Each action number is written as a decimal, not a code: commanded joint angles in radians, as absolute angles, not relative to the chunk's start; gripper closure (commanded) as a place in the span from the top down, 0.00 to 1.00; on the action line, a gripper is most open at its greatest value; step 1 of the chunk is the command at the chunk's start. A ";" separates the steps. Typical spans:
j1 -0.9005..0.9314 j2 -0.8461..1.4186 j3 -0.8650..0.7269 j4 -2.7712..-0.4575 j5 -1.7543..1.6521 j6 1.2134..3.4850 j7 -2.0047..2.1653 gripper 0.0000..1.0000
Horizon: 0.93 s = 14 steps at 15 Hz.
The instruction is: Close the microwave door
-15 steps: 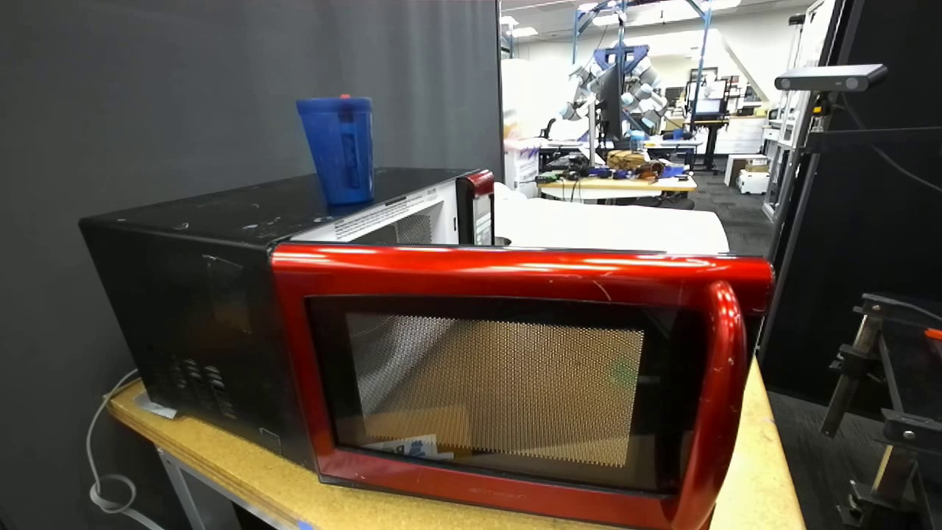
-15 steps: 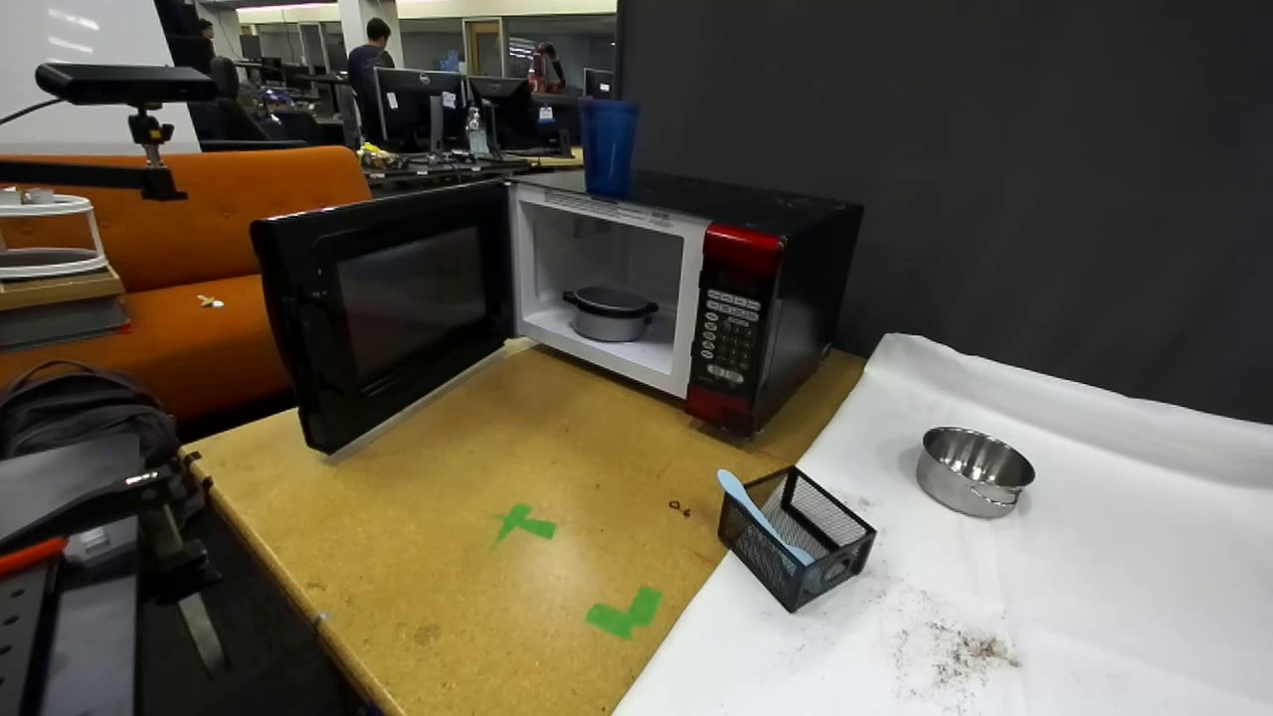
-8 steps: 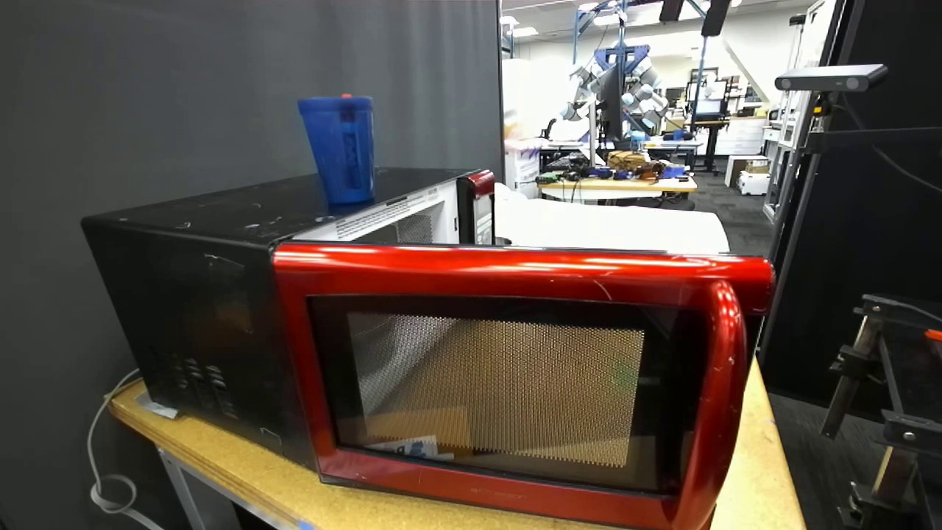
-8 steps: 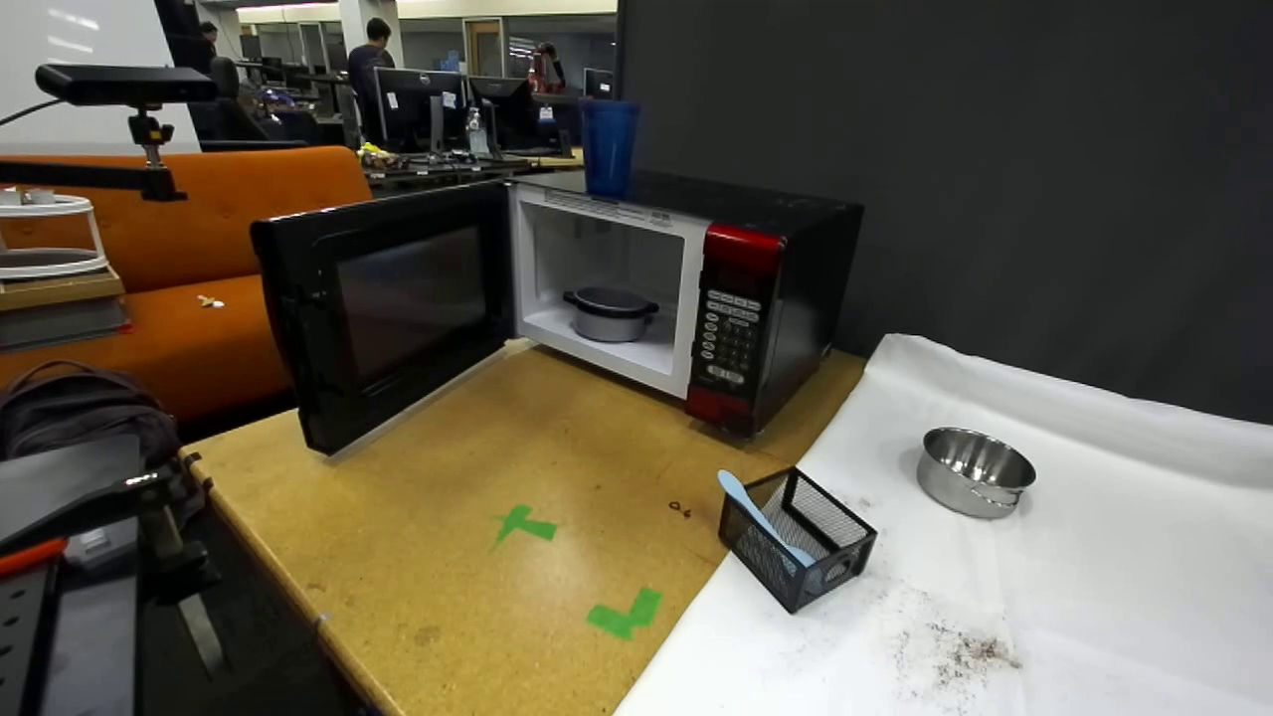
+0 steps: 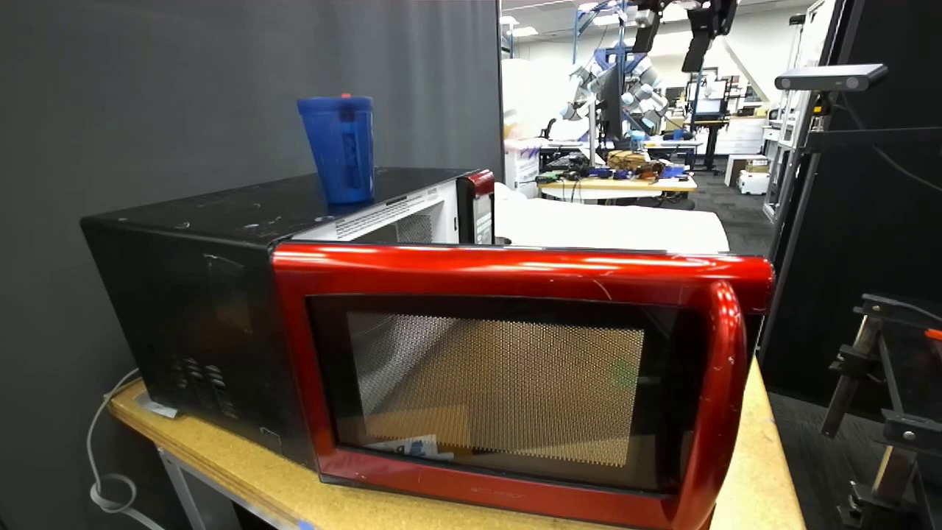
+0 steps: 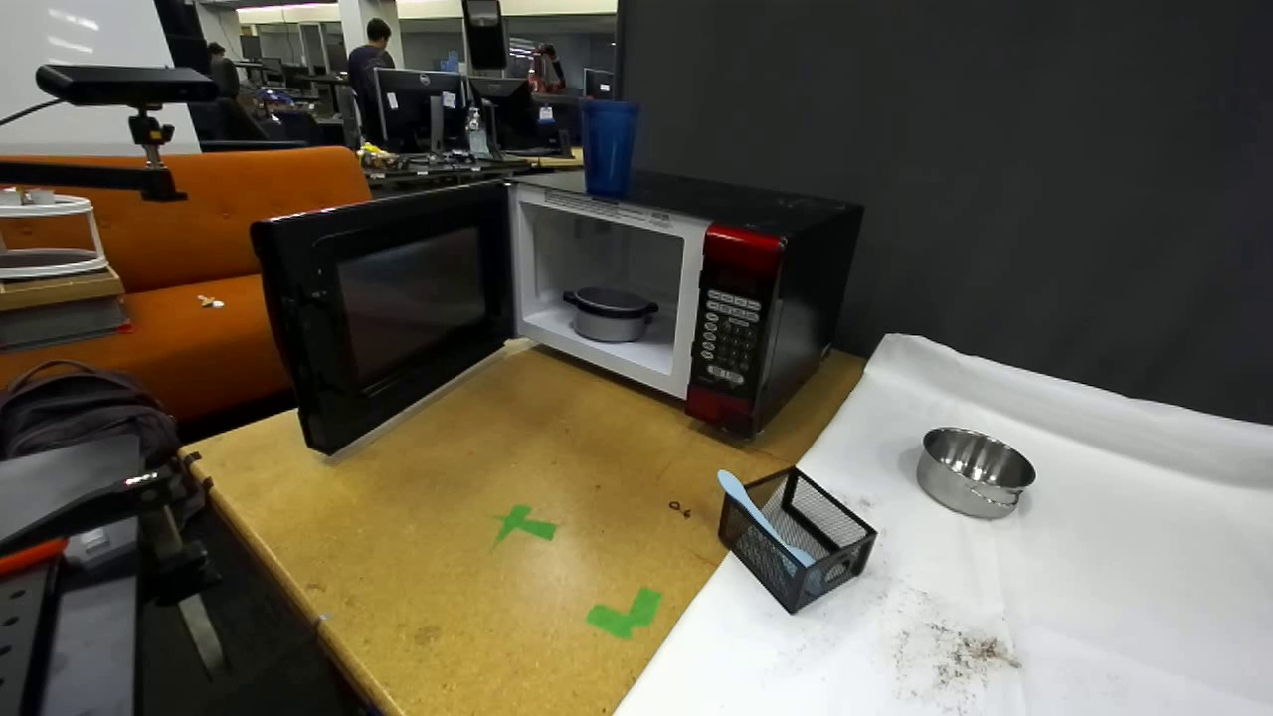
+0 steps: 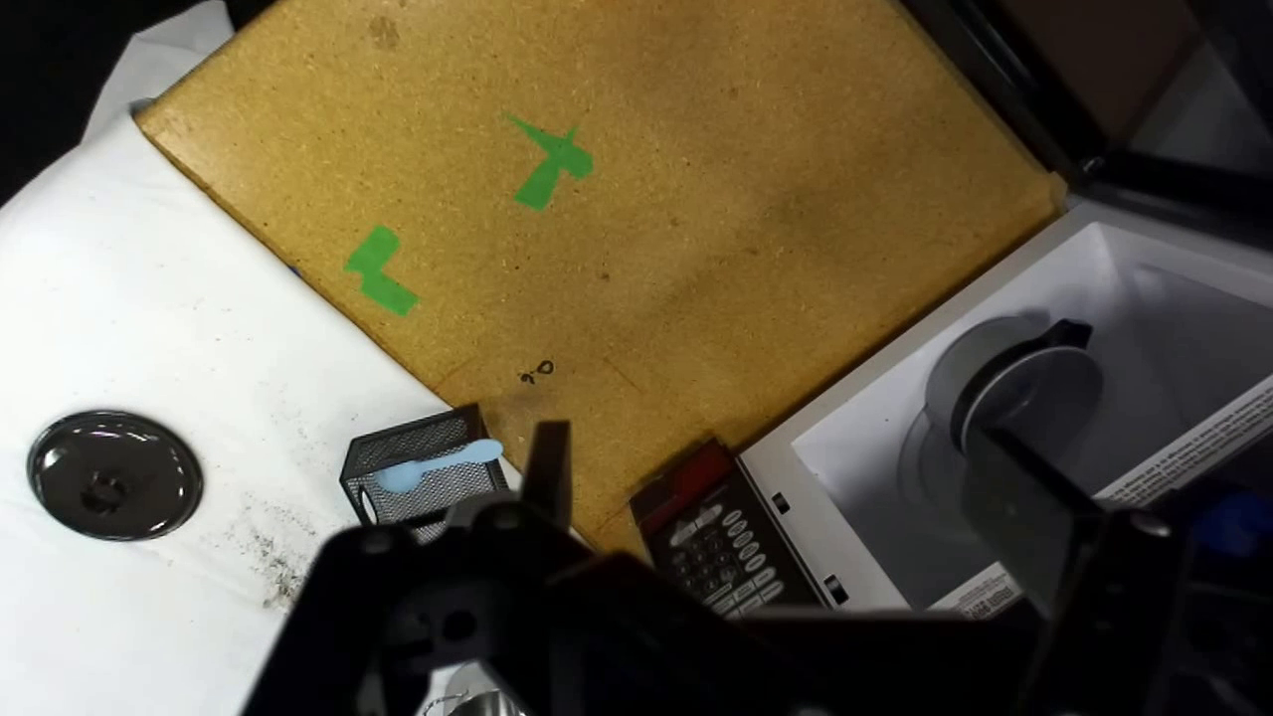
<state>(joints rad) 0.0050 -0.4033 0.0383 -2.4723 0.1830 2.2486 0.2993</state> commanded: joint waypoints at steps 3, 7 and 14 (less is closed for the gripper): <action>0.002 -0.408 0.049 -2.479 0.198 2.267 0.320 1.00; 0.021 -0.418 0.130 -2.523 0.255 2.319 0.524 1.00; 0.044 -0.365 0.224 -2.552 0.271 2.309 0.924 1.00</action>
<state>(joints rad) 0.0345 -0.3953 0.2131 -2.5487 0.2348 2.2876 0.8326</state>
